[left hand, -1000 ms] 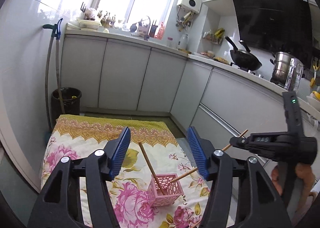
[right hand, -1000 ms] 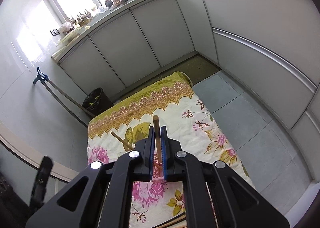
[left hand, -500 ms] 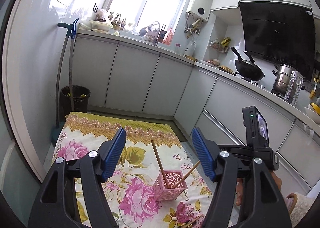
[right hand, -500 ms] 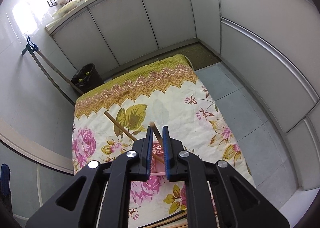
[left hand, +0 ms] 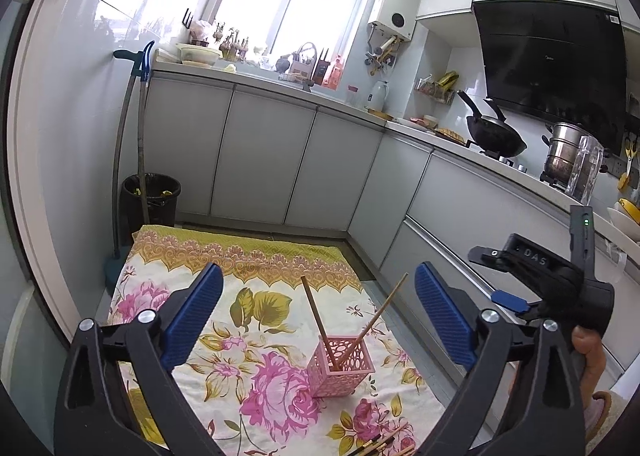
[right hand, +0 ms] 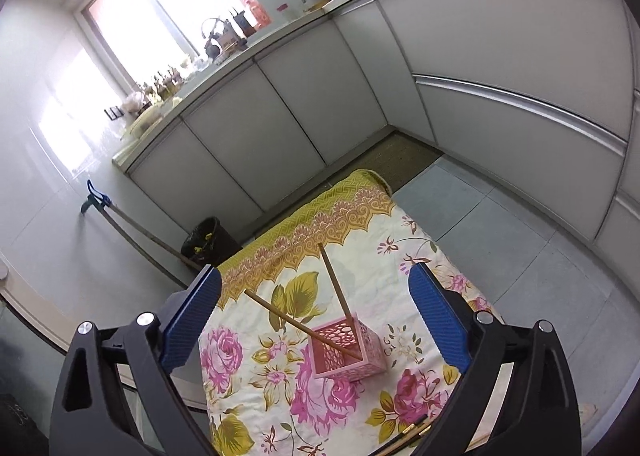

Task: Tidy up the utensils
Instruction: 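Move the left tool back to the chopsticks and grasp one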

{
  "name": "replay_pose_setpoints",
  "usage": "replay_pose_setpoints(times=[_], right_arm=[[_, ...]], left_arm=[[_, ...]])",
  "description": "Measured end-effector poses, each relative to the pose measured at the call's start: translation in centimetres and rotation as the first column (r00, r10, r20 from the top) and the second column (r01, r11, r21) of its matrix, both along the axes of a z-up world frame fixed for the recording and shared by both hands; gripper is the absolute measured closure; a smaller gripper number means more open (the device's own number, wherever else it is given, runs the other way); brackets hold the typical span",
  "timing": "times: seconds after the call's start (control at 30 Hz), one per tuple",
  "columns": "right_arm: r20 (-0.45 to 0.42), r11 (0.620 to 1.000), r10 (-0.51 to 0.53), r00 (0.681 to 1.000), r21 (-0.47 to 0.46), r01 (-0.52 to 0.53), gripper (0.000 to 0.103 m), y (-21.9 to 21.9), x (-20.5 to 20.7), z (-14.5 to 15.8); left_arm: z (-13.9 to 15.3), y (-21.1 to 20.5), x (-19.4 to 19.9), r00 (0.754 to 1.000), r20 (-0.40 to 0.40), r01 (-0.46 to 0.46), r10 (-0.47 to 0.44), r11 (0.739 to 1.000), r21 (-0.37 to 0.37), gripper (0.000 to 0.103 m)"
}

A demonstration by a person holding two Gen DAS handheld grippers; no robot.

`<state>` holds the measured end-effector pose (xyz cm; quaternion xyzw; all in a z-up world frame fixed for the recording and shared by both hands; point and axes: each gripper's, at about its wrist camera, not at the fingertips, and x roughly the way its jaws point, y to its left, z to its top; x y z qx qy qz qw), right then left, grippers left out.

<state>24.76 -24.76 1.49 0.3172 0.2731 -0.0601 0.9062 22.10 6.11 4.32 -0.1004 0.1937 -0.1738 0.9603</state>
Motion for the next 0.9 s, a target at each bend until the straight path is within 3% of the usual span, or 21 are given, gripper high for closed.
replay_pose_setpoints(times=[0.1,0.2,0.3,0.37,0.43,0.57,0.67,0.77,0.9], right_arm=[[-0.004,0.996,-0.061,0.998,-0.064,0.060,0.011,-0.5,-2.9,-0.6],[-0.039,0.976,-0.126,0.991,-0.186,0.117,0.011,-0.5,-6.1,-2.4],[-0.098,0.955,-0.170,0.980,-0.262,0.140,0.009,-0.7,-9.3,-5.5],[-0.143,0.947,-0.190,0.971,-0.287,0.143,0.008,-0.9,-11.3,-7.9],[-0.186,0.947,-0.205,0.961,-0.286,0.147,0.008,-1.5,-13.1,-10.2],[-0.269,0.973,-0.199,0.942,-0.171,0.156,0.008,-3.0,-15.3,-14.3],[-0.331,0.983,-0.181,0.926,-0.088,0.160,0.008,-4.3,-15.7,-16.7],[-0.360,0.988,-0.151,0.921,-0.017,0.156,0.008,-4.6,-15.9,-18.2],[-0.376,0.988,-0.129,0.918,0.029,0.151,0.008,-4.9,-15.8,-18.9]], left_arm=[[-0.2,-0.8,-0.1,1.000,-0.016,0.025,-0.025,0.999,0.030,0.007],[-0.9,-2.3,0.0,0.996,-0.060,0.074,-0.069,0.993,0.087,0.007],[-2.7,-4.8,0.0,0.981,-0.137,0.161,-0.137,0.970,0.183,0.007],[-4.4,-7.1,-0.1,0.962,-0.199,0.237,-0.188,0.936,0.260,0.007],[-6.5,-9.5,-0.3,0.928,-0.278,0.334,-0.249,0.886,0.320,0.007],[-10.2,-13.5,-1.1,0.873,-0.370,0.462,-0.318,0.784,0.416,0.007],[-12.2,-15.6,-0.9,0.822,-0.446,0.540,-0.353,0.730,0.419,0.007],[-14.3,-17.7,-0.4,0.755,-0.542,0.623,-0.370,0.662,0.417,0.007],[-18.1,-19.9,1.4,0.673,-0.670,0.686,-0.313,0.602,0.408,0.012]])
